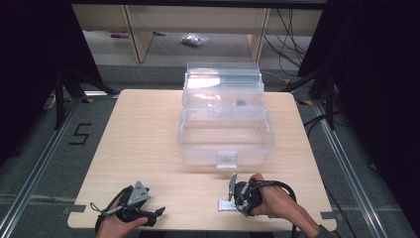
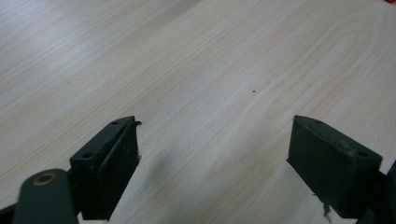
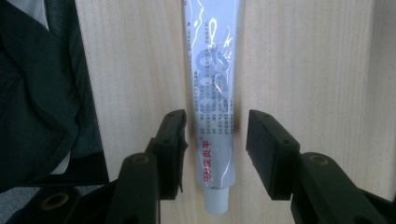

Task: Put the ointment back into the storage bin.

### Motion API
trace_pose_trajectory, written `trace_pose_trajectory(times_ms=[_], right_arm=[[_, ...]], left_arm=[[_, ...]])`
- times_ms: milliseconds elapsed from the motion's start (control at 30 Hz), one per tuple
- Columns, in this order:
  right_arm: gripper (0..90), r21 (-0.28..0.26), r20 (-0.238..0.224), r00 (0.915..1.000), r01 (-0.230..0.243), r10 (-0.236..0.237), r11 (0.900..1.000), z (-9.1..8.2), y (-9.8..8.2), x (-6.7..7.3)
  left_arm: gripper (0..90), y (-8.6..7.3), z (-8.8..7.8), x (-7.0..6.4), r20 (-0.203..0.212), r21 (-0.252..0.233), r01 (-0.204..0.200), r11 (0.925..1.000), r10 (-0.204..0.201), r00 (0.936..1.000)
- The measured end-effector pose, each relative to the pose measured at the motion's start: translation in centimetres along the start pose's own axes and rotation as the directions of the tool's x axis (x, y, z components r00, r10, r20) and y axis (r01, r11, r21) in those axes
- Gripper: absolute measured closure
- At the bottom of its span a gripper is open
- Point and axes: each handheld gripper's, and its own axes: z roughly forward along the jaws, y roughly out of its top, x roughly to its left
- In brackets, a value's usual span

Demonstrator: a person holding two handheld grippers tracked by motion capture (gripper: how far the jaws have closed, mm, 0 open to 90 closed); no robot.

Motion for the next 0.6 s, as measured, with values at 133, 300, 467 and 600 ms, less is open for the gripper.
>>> trace_pose_trajectory(times_ms=[133,300,467,600], right_arm=[[60.6,0.003,-0.004,0.9988,0.049,-0.049,0.999,0.19,0.23,-0.09],[63.2,0.006,-0.008,0.9977,0.067,-0.067,0.998,0.59,0.27,-0.19],[65.0,0.032,-0.012,0.9993,0.036,-0.035,0.999,0.64,0.39,-0.07],[66.6,0.024,-0.013,0.9961,0.087,-0.087,0.996,0.90,0.41,-0.36]], left_arm=[[15.9,0.01,0.06,-0.19,-0.005,-0.010,0.018,0.9998,-0.019,0.9998],[15.9,0.00,-0.02,-0.06,-0.004,-0.002,0.007,1.0000,-0.007,1.0000],[15.9,0.01,-0.05,-0.07,-0.003,0.000,0.003,1.0000,-0.003,1.0000],[15.9,0.01,-0.01,-0.13,0.000,-0.006,0.012,0.9999,-0.012,0.9999]])
